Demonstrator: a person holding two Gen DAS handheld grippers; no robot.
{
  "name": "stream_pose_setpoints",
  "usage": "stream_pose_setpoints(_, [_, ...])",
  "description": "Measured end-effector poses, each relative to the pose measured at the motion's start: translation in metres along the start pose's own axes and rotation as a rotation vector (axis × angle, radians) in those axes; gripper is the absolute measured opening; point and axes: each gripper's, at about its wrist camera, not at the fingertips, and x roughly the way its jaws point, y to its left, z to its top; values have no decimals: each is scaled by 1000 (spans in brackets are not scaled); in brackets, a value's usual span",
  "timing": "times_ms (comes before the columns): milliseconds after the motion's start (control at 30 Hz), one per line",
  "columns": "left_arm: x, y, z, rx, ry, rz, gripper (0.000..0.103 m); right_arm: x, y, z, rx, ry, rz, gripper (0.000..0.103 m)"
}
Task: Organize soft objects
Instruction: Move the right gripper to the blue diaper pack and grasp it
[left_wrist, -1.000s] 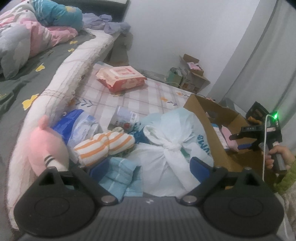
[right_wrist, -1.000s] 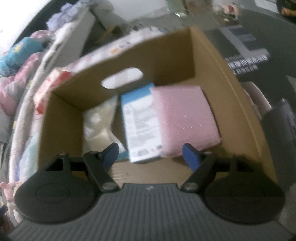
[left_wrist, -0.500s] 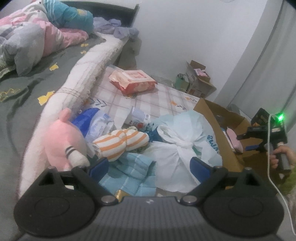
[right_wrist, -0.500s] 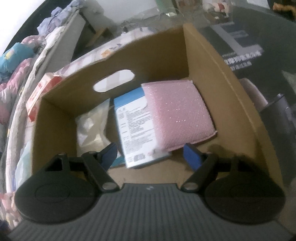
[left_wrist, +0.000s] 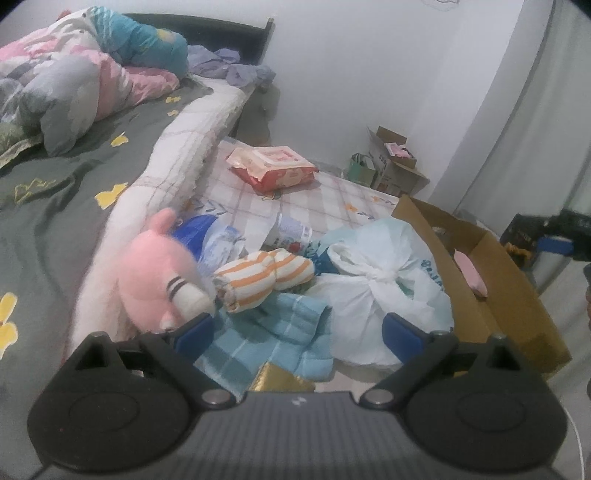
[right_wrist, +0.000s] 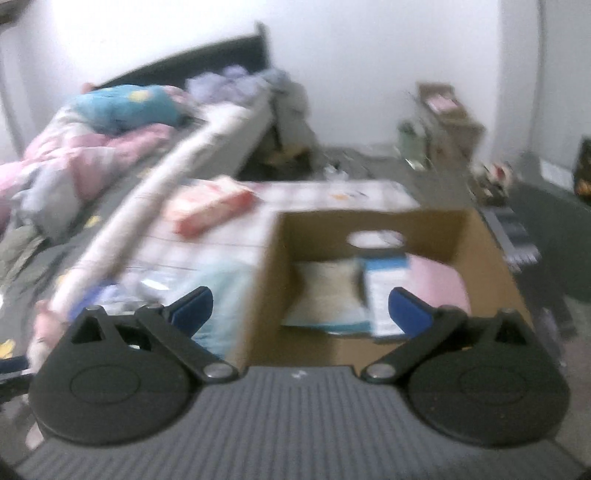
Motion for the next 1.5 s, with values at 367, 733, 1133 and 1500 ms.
stream_pose_setpoints(367, [-17, 42, -25, 0, 31, 59, 98, -27, 140, -21, -143, -174, 70, 102])
stream_pose_setpoints(733, [-26, 57, -23, 74, -11, 160, 103, 8, 191, -36, -127, -85, 186, 102])
stream_pose_setpoints(1133, [-16, 55, 32, 188, -68, 151, 103, 66, 184, -20, 159, 93, 492, 102])
stream_pose_setpoints(1500, [65, 67, 93, 219, 86, 131, 72, 193, 237, 22, 250, 392, 538, 74])
